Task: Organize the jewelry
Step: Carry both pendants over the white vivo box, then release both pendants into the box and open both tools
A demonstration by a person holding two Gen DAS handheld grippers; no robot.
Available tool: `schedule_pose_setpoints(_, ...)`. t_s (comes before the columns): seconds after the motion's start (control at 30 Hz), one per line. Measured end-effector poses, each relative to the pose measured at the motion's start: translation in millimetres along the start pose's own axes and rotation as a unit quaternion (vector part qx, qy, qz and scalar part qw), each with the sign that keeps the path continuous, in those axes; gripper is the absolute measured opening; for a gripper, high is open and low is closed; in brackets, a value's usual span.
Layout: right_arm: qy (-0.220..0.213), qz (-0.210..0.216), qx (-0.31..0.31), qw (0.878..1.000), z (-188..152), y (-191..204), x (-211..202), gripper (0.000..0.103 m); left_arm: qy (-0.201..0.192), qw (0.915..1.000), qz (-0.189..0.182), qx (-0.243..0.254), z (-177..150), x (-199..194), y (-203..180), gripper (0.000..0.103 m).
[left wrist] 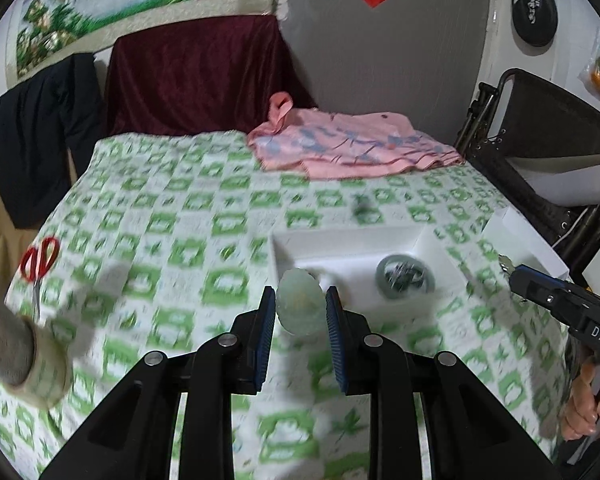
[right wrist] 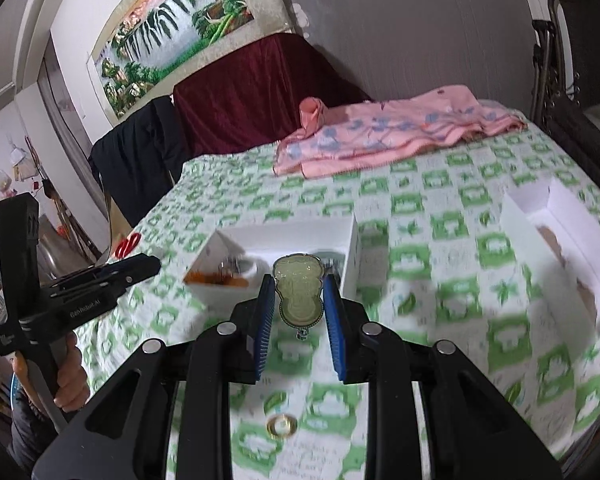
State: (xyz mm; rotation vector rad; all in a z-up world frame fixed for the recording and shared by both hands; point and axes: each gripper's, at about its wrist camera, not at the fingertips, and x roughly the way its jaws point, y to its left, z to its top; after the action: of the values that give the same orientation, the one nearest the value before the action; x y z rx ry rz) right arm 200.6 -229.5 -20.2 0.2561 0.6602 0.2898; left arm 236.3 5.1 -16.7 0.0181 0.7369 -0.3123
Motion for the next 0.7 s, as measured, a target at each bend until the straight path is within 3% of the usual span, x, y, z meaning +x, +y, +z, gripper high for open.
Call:
schedule_pose_setpoints(0.43,0.042,-0.009,0.0,0.999,30.8,-9.7,67.3,0.024,0.034,0.9994,-0.009,-0.005,22.5,63.2,-2.4,0.026)
schedule_pose_setpoints(0.7,0.065,-0.047,-0.015,0.997,32.5,-13.5,105.6,0.025,0.05,0.9987,-0.005,0.002,29.4,92.8,-0.7,0.026)
